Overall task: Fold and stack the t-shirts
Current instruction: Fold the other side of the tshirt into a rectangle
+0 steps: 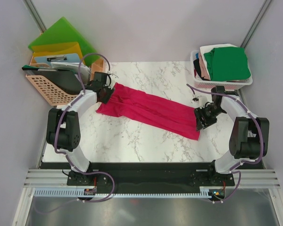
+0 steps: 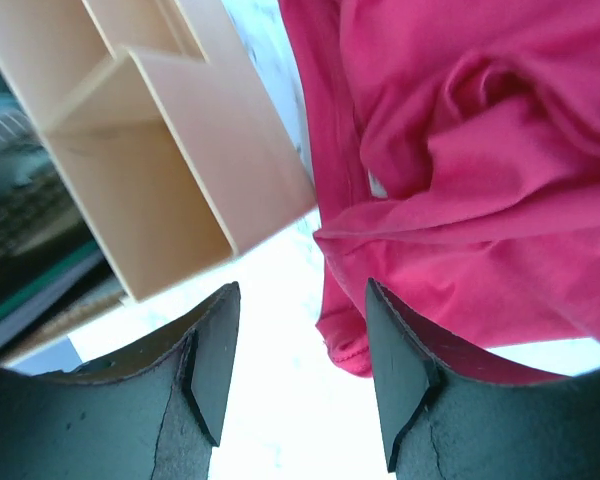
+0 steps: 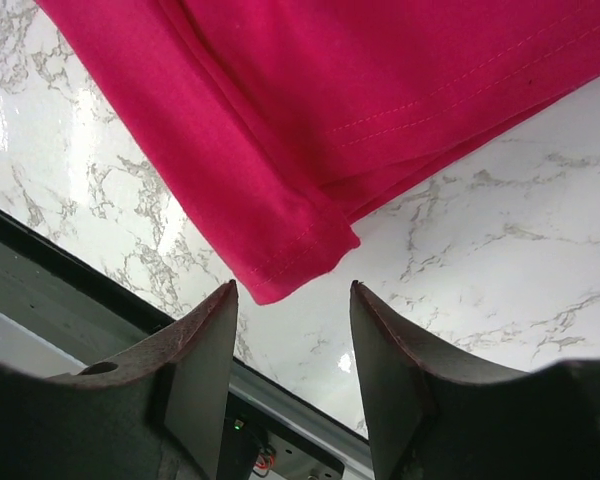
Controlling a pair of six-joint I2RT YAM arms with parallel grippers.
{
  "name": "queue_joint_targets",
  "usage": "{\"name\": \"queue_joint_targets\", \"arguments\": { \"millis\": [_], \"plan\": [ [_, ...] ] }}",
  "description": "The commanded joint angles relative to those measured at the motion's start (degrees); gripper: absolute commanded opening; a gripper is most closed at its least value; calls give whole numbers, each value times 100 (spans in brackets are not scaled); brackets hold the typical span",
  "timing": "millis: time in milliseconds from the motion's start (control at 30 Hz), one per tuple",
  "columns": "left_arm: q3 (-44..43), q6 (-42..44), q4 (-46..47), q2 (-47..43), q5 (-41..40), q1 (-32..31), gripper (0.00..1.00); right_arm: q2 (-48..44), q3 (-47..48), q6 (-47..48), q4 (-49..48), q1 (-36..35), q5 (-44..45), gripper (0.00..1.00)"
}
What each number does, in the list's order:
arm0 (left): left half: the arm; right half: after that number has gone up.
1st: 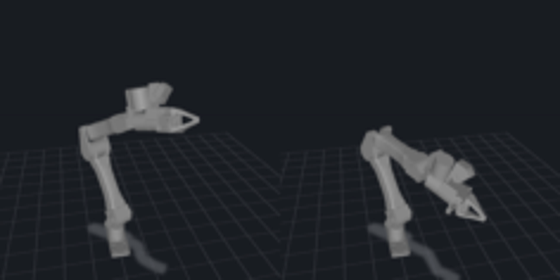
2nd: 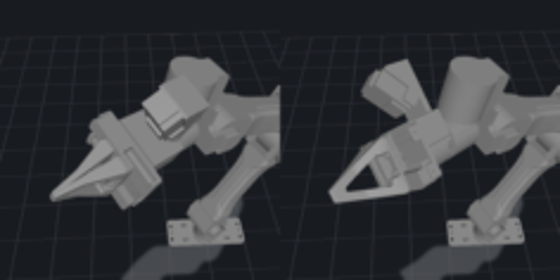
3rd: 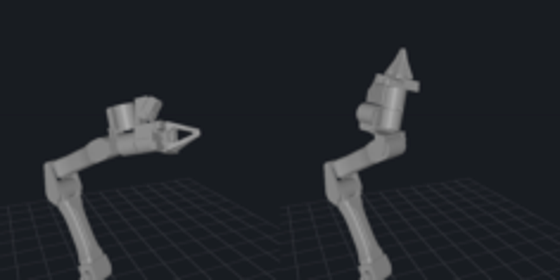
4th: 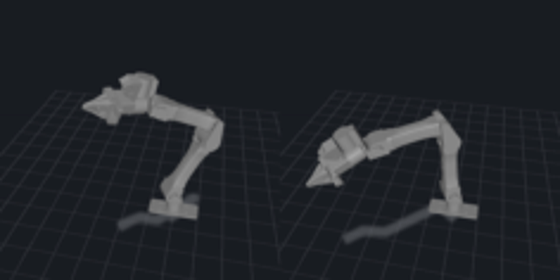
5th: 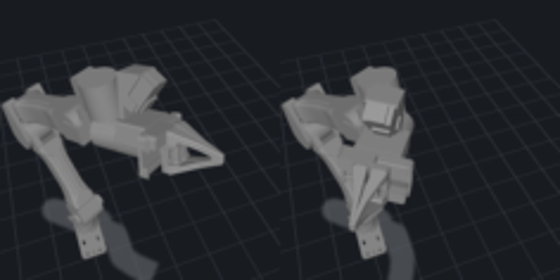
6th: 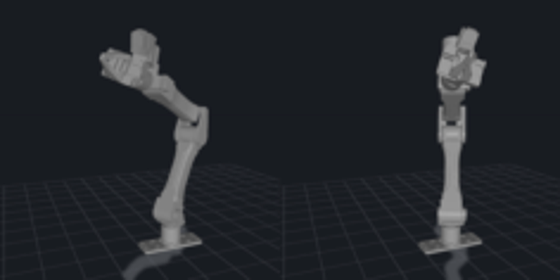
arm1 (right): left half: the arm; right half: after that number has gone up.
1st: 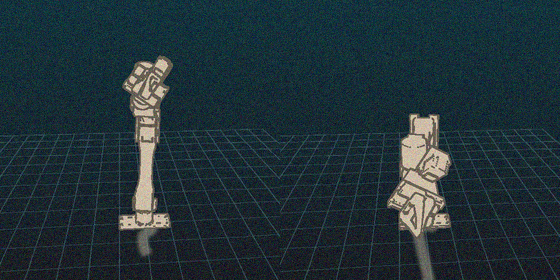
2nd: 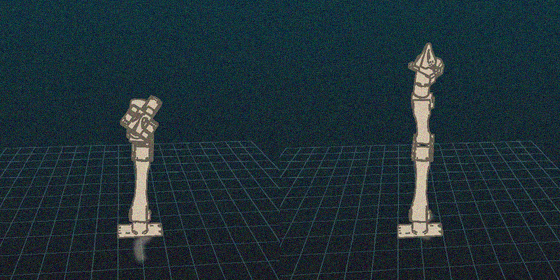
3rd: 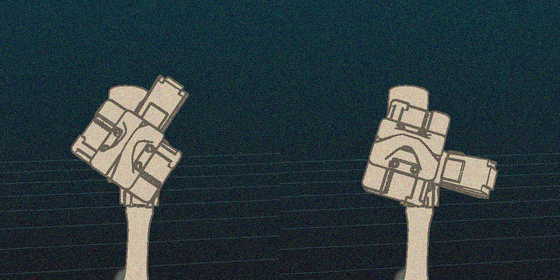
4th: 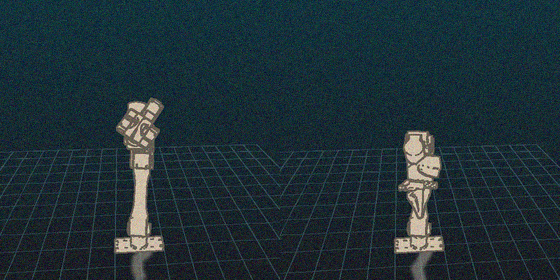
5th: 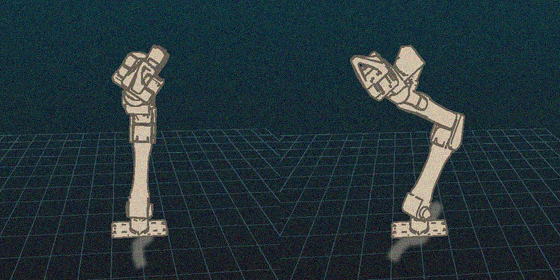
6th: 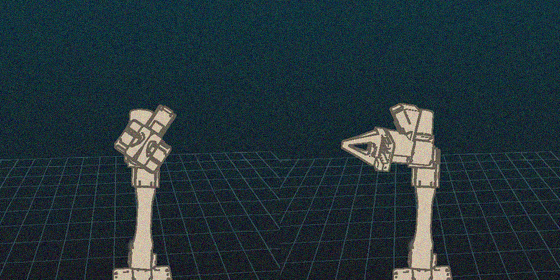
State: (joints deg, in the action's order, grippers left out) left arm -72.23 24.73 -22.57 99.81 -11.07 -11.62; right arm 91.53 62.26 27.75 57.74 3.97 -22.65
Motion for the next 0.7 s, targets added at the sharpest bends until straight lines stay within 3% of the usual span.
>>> {"name": "queue_joint_targets", "arguments": {
  "millis": [0, 167, 333, 467, 667],
  "plan": [
    [261, -29, 16, -276, -141, 37, 60, 102, -39, -41, -262, 8, -38, 54],
    [857, -126, 304, -1225, 25, 37, 62, -721, -144, -103, -553, 8, 376, 56],
    [1570, -398, 1007, -2570, -175, 37, 66, -918, -293, -190, -753, -264, 410, 66],
    [2018, -189, 1351, -3317, -483, 81, 68, -147, -250, -497, -1220, -966, 595, 65],
    [2379, 207, 1580, -3740, -756, 151, 70, 1076, 523, -867, -1607, -1170, 279, 62]
  ]
}}
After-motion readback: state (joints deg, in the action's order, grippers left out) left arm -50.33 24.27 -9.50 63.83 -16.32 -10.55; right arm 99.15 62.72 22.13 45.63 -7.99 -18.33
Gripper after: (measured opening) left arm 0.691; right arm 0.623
